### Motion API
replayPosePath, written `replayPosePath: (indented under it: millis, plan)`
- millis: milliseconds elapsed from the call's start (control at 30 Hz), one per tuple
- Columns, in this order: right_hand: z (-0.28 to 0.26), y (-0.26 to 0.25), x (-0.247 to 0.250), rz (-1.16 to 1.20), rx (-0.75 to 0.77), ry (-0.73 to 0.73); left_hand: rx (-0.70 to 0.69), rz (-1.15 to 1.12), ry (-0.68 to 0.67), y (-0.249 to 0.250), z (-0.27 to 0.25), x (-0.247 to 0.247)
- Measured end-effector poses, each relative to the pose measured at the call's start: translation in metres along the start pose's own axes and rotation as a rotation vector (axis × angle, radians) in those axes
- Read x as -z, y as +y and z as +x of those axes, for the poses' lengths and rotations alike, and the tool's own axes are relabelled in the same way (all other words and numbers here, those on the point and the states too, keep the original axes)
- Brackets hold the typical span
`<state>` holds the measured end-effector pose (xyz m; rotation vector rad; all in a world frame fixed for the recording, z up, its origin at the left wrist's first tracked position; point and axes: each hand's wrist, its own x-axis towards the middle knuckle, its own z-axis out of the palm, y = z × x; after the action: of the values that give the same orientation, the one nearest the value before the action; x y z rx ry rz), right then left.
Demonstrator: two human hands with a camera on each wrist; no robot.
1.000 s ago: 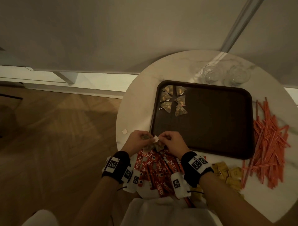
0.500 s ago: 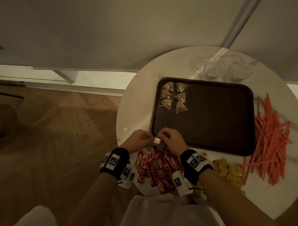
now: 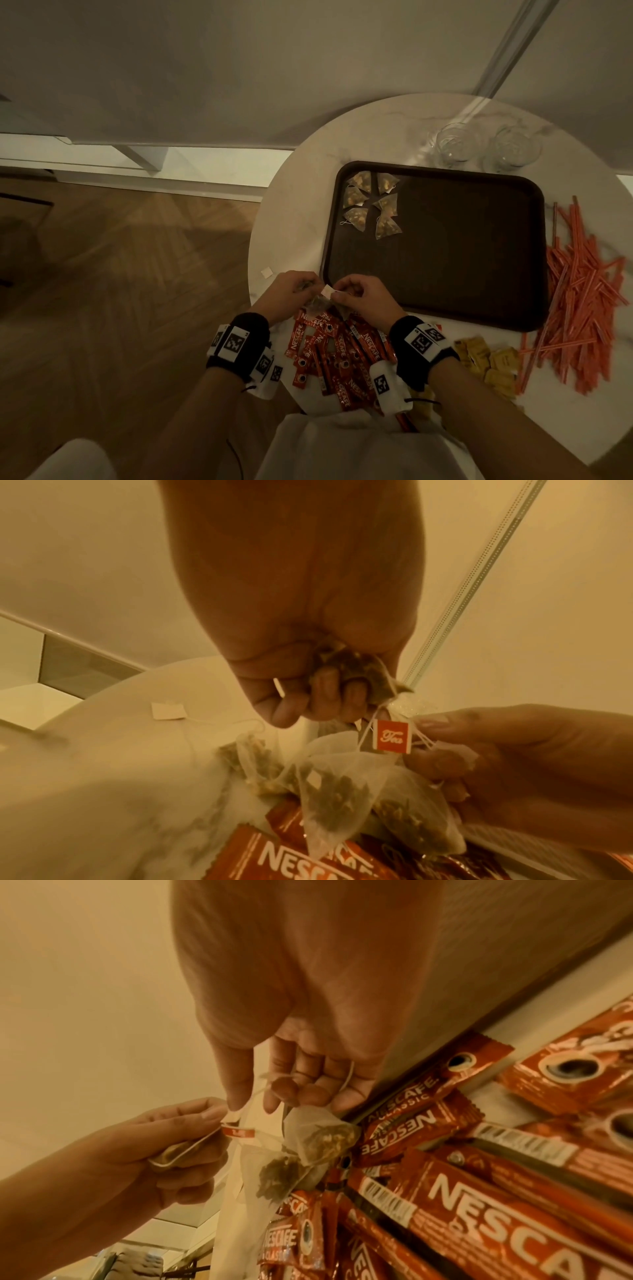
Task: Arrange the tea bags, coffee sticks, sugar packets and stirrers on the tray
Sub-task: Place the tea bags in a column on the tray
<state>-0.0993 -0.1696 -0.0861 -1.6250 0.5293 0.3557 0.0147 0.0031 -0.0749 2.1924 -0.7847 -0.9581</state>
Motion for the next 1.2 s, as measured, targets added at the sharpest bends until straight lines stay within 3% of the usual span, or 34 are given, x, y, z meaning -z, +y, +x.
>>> replayPosePath:
  millis: [133,333,700,1000,1200]
  plan:
    - [0.001,-0.002,-0.001,-0.013,0.013,-0.005,0.029,-0.009,-0.024,0.002,0.0,-0.001]
    - [0.001,0.001,0.003,-0.1,0.005,-0.026,0.019,0.035,0.066,0.002,0.0,0.001]
    - [0.002,0.0,0.005,-0.117,0.0,-0.029,0.057,0.112,-0.092,0.005,0.002,0.005]
    - [0.003,-0.003,0.004,-0.222,-0.006,-0.003,0.054,0.096,0.008,0.011,0.003,0.012]
    - [0.001,-0.005,0.005,-0.174,0.035,-0.043,0.051,0.012,0.093,0.012,0.007,0.006]
